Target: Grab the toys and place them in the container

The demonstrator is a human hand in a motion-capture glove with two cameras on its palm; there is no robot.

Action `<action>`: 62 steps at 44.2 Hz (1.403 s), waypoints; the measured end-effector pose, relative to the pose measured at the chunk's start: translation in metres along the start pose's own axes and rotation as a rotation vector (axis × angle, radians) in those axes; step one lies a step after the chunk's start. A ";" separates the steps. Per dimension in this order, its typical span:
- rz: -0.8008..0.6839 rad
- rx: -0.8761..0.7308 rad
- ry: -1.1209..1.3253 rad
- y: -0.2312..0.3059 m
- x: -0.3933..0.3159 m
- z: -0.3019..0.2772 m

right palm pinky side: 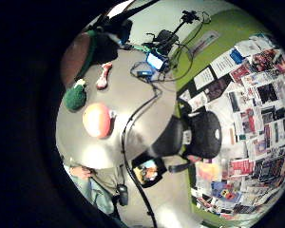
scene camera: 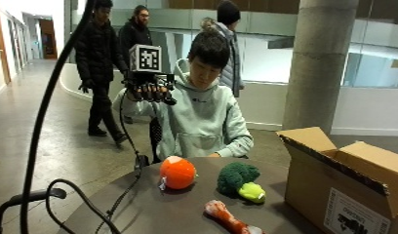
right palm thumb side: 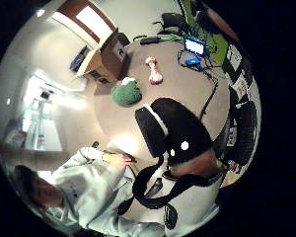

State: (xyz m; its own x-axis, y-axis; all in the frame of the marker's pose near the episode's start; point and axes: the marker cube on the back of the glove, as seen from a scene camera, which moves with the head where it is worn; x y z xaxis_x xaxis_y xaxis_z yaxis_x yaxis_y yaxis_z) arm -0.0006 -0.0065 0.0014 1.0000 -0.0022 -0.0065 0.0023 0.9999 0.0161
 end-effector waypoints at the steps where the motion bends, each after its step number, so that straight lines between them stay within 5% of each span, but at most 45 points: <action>1: -0.003 -0.005 0.002 -0.001 0.000 0.000; 20: -0.040 -0.243 -0.034 -0.025 -0.021 0.005; 40: -0.086 -0.565 -0.079 -0.005 -0.078 0.209; 62: -0.111 -0.251 -0.182 -0.027 -0.092 0.224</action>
State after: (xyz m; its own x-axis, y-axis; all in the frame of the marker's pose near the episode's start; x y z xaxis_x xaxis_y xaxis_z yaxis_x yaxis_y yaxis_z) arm -0.0912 -0.0373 0.2259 0.9784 -0.0918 0.1850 0.1326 0.9661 -0.2216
